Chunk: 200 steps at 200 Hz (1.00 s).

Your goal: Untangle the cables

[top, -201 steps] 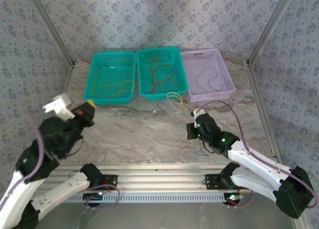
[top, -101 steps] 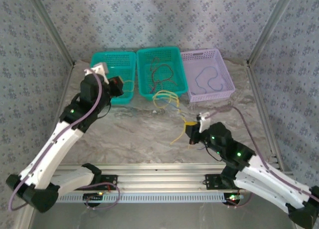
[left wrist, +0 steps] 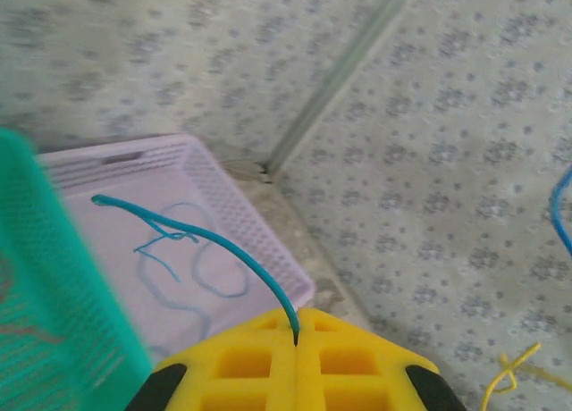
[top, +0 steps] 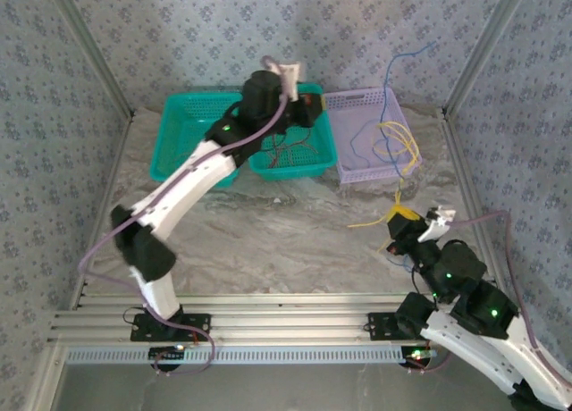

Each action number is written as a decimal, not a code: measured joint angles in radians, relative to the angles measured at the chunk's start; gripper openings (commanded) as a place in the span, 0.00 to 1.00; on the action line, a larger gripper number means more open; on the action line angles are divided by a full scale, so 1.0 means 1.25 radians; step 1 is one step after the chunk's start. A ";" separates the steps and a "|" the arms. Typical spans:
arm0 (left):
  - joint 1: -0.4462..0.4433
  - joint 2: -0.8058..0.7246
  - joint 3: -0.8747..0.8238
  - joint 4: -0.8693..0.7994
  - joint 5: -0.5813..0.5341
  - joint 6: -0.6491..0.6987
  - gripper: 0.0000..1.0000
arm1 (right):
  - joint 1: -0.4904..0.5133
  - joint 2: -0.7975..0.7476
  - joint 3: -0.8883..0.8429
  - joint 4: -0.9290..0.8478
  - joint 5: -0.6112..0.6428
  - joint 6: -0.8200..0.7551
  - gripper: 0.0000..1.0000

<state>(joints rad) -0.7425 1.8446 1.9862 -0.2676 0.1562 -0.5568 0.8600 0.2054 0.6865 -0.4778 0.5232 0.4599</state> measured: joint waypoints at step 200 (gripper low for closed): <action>-0.027 0.675 0.684 -0.208 0.105 -0.053 0.82 | -0.033 0.029 0.089 -0.121 -0.133 -0.060 0.00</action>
<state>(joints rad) -0.7761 2.6884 2.8414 -0.5282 0.2871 -0.6228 0.8192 0.2417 0.7975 -0.6292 0.3569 0.3847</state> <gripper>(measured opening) 0.802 0.044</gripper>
